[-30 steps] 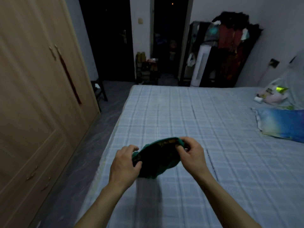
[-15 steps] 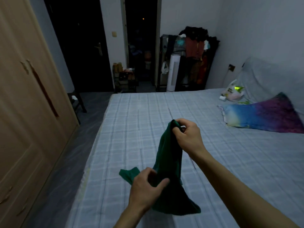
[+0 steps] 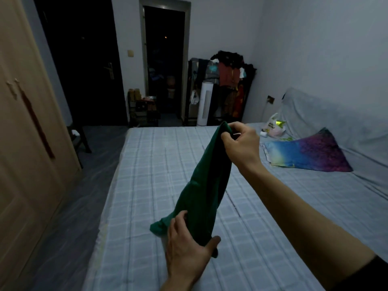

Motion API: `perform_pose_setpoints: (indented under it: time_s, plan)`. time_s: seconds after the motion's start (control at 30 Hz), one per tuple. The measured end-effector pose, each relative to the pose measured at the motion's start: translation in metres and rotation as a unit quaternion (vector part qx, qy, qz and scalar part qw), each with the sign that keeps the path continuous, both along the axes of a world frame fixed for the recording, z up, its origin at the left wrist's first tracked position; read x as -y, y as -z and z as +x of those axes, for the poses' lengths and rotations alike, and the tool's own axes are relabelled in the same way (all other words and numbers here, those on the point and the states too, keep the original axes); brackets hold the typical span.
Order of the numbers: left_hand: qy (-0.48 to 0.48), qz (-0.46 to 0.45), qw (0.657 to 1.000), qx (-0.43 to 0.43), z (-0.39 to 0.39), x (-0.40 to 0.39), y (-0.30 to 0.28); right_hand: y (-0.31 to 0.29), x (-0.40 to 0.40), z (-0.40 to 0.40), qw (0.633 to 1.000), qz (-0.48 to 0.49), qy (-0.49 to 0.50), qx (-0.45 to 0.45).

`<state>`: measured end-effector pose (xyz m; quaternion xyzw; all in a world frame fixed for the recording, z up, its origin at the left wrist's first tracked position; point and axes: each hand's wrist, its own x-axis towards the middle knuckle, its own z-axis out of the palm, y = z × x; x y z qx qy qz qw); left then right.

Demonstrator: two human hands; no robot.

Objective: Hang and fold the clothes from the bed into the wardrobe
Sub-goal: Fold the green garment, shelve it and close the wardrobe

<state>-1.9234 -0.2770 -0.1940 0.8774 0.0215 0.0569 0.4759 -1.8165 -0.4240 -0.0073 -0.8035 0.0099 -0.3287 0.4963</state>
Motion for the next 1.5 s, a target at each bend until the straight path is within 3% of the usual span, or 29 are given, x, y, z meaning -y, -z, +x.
perform_pose_setpoints:
  time_s: [0.27,0.43,0.73,0.93,1.07,1.17,1.23,1.37,1.5]
  plan:
    - [-0.029,0.115,0.99,0.078,0.01,-0.02,0.002,-0.03,-0.011,-0.002,0.998,-0.013,0.019,0.061]
    - [-0.056,0.25,0.946,0.197,0.032,-0.072,-0.004,-0.029,0.014,-0.008,0.997,-0.029,0.038,0.055]
    - [-0.08,0.253,0.925,0.271,0.087,-0.139,-0.058,-0.014,0.069,-0.014,0.999,-0.016,0.02,0.028]
    - [-0.064,0.142,0.918,0.365,0.113,-0.157,-0.147,-0.018,0.098,-0.013,0.995,0.045,-0.075,0.039]
    - [-0.038,0.125,0.908,0.399,0.128,-0.167,-0.21,-0.034,0.113,-0.006,0.983,0.056,-0.169,0.04]
    - [-0.005,0.135,0.899,0.416,0.136,-0.176,-0.247,-0.047,0.126,0.003,0.978,0.033,-0.196,0.063]
    - [0.031,0.093,0.902,0.42,0.137,-0.182,-0.27,-0.059,0.133,0.008,0.973,0.047,-0.207,0.093]
    - [0.155,-0.074,0.903,0.395,0.128,-0.187,-0.298,-0.077,0.139,0.015,0.957,0.089,-0.25,0.112]
    - [0.223,-0.121,0.927,0.275,0.12,-0.2,-0.288,-0.069,0.139,0.02,0.955,0.081,-0.28,0.051]
